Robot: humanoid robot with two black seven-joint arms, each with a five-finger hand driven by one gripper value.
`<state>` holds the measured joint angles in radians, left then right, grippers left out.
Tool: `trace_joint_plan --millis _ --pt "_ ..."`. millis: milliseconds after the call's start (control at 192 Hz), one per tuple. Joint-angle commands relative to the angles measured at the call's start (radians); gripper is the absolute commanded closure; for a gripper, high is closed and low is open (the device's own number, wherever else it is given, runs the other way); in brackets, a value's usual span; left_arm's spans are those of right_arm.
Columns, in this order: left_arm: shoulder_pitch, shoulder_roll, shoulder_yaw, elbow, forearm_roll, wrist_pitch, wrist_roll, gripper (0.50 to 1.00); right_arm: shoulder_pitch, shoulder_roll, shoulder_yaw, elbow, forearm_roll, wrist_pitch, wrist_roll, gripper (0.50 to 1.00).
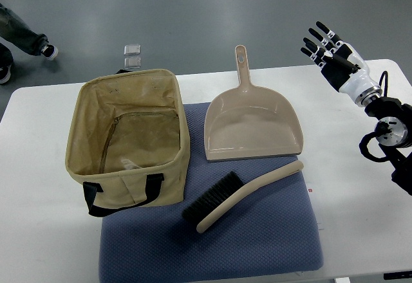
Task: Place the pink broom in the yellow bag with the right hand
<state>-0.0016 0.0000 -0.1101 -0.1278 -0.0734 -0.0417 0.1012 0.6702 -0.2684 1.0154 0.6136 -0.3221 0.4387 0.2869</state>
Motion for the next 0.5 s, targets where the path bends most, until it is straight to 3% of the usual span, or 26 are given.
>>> trace_joint_plan --millis 0,495 --pt "0.000 0.000 -0.003 0.000 0.000 0.000 0.000 0.500 0.000 0.000 -0.001 0.000 0.000 0.000 0.000 0.572" --pt "0.000 0.000 0.003 0.010 0.000 0.002 0.000 0.500 0.000 0.000 -0.001 0.000 0.000 0.003 0.000 0.572"
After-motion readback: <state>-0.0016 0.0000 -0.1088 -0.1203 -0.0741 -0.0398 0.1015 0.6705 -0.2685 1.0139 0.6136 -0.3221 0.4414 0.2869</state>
